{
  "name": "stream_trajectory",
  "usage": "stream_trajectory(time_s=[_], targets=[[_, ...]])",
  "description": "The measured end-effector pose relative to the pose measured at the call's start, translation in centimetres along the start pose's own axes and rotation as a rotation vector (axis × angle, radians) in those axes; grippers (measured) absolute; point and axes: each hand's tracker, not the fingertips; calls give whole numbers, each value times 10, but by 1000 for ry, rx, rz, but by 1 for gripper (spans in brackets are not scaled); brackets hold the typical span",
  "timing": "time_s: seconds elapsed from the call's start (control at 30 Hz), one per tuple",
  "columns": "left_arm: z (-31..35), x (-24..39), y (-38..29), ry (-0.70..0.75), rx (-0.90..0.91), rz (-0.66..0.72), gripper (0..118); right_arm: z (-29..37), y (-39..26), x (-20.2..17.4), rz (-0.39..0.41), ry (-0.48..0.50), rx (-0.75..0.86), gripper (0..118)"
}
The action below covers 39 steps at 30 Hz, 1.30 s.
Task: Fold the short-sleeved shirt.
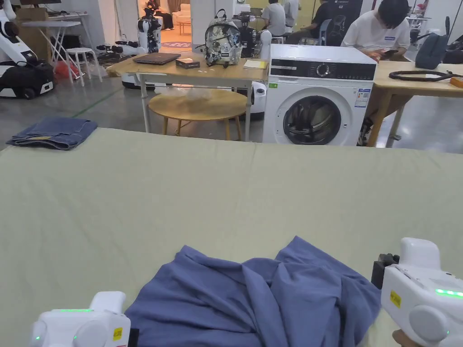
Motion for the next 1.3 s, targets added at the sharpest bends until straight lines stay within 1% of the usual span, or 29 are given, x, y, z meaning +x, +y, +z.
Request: stream_trajectory(time_s=[0.1,0.13,0.17,0.2,0.23,0.27,0.3,0.33,0.37,0.4,0.43,0.5,0.53,0.57,0.6,0.63,0.67,0.7,0.73,0.8,0.83,0.97,1.1,1.2,1.3], targets=[[4,-4,-2,-14,18,8,0,-38,11,22,21,10,-104,1],[5,-4,-2,-21,25,9,0,-51,14,25,45,-15,-131,10],[5,-6,-3,-26,29,14,0,-60,15,27,73,-19,-187,24],[13,-2,-2,-32,33,24,0,-74,16,31,85,-7,-244,24],[13,-3,-2,-38,37,33,0,-87,14,33,90,-2,-291,30],[13,-3,-3,-41,38,40,0,-103,10,36,81,18,-350,41],[12,-4,-3,-43,38,44,0,-117,4,39,70,19,-384,64],[17,-2,-3,-45,38,46,0,-128,-1,40,75,14,-411,75],[17,-1,-4,-44,39,48,0,-138,-6,41,73,15,-442,77],[16,-1,-4,-44,36,47,0,-145,-11,41,79,-1,-472,77],[16,-1,-5,-44,32,45,0,-136,-13,38,82,-7,-502,77],[11,-4,-3,-42,32,45,0,-146,-24,38,70,11,-560,76],[11,-4,-4,-44,32,45,0,-147,-29,38,52,30,-562,72],[11,-4,-4,-43,32,46,0,-148,-32,37,54,11,-526,71],[13,-2,-3,-44,34,48,0,-145,-31,36,56,8,-505,67],[13,-1,-4,-45,35,49,0,-145,-30,34,61,13,-510,60],[14,-1,-3,-46,37,47,0,-142,-29,33,71,19,-505,47],[14,0,-3,-46,40,45,0,-147,-29,34,100,11,-499,20],[14,-2,-1,-43,47,41,0,-145,-27,34,131,11,-490,1],[19,-1,2,-45,72,37,0,-138,-23,36,118,24,-482,1],[23,0,5,-46,90,38,0,-116,-15,33,116,32,-461,1],[46,0,23,-62,195,7,0,-83,8,35,72,49,-320,1],[88,0,51,-82,304,-12,0,-47,40,31,82,65,-191,1],[114,-7,75,-78,377,-34,0,-19,65,31,79,57,-106,1],[135,-18,103,-77,441,-24,0,-2,88,34,86,40,-61,1]])
